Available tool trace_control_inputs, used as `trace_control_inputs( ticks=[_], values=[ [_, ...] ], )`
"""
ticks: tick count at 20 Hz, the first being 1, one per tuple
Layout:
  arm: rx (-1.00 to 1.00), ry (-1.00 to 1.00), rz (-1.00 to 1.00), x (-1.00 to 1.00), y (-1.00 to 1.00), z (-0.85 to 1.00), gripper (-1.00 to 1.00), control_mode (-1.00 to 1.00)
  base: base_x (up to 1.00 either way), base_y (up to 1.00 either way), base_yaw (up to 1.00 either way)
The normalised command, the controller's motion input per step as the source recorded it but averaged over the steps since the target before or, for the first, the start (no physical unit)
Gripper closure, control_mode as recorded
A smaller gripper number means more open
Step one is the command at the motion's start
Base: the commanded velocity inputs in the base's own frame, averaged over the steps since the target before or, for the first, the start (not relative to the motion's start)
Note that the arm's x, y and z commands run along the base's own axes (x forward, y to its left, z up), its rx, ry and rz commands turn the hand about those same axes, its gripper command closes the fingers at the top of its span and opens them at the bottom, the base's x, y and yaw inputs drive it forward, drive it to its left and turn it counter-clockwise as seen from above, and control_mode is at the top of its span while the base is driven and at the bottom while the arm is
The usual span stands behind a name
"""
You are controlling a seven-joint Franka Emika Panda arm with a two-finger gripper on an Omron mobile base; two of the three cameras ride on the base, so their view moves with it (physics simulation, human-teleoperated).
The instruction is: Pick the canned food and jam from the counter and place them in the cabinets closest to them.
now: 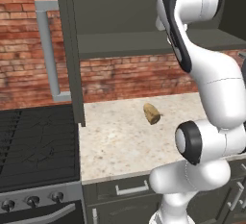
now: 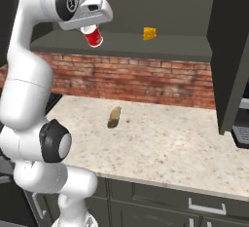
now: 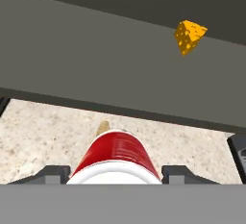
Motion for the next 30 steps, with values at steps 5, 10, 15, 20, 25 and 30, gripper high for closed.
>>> trace_control_inputs(
  ticks=[5, 10, 15, 20, 25, 30],
  values=[
    [0.01, 0.02, 0.0, 0.02, 0.0, 0.0, 1.0, -1.0, 0.0, 0.0, 0.0],
    [0.0, -0.1, 0.0, 0.13, 0.0, 0.0, 1.0, -1.0, 0.0, 0.0, 0.0],
    [0.0, -0.11, 0.0, 0.13, 0.0, -0.02, 1.0, -1.0, 0.0, 0.0, 0.0],
    [0.0, -0.09, 0.0, 0.05, 0.0, -0.18, 1.0, -1.0, 0.0, 0.0, 0.0],
    [-0.01, -0.02, 0.0, 0.01, 0.0, -0.06, 1.0, -1.0, 0.0, 0.0, 0.0],
    [0.0, -0.01, 0.0, 0.05, 0.0, -0.09, 1.0, -1.0, 0.0, 0.0, 0.0]
  ],
)
